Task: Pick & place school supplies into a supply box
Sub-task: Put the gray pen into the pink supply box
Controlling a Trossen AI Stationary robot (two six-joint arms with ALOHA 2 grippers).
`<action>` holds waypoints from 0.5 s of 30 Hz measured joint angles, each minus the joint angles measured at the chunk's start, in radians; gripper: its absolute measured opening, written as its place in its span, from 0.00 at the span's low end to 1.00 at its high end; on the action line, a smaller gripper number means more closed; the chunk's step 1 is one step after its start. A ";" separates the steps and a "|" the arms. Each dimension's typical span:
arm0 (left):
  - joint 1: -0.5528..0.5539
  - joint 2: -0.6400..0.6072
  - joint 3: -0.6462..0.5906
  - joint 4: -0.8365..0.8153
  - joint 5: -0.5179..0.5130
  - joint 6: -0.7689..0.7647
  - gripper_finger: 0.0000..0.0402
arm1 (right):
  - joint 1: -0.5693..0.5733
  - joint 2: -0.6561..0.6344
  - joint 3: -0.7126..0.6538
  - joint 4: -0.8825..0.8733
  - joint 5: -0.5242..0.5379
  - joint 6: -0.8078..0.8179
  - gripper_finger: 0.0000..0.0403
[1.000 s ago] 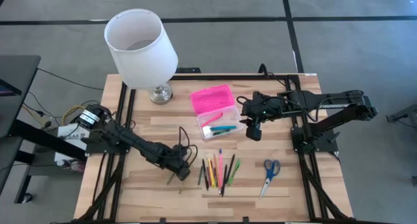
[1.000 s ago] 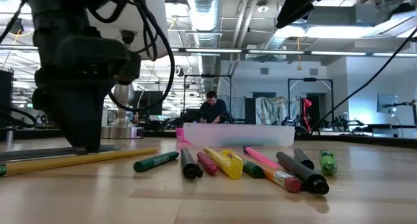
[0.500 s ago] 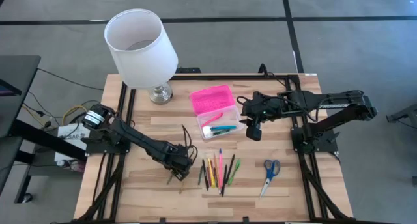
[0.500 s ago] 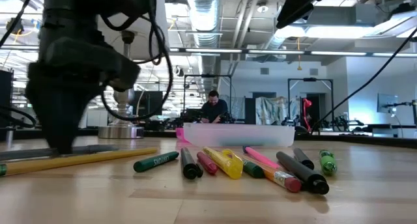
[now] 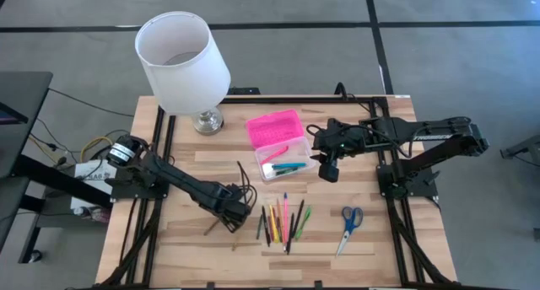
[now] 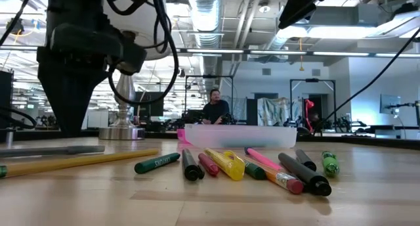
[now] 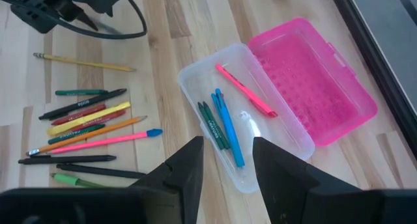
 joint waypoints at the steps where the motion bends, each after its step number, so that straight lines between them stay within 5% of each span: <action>1: -0.001 0.000 0.000 -0.011 -0.001 0.010 0.43 | 0.001 0.000 0.000 -0.002 0.000 0.000 0.31; 15: -0.054 -0.013 -0.178 0.245 0.064 -0.068 0.43 | 0.020 0.000 0.000 -0.021 0.000 0.002 0.31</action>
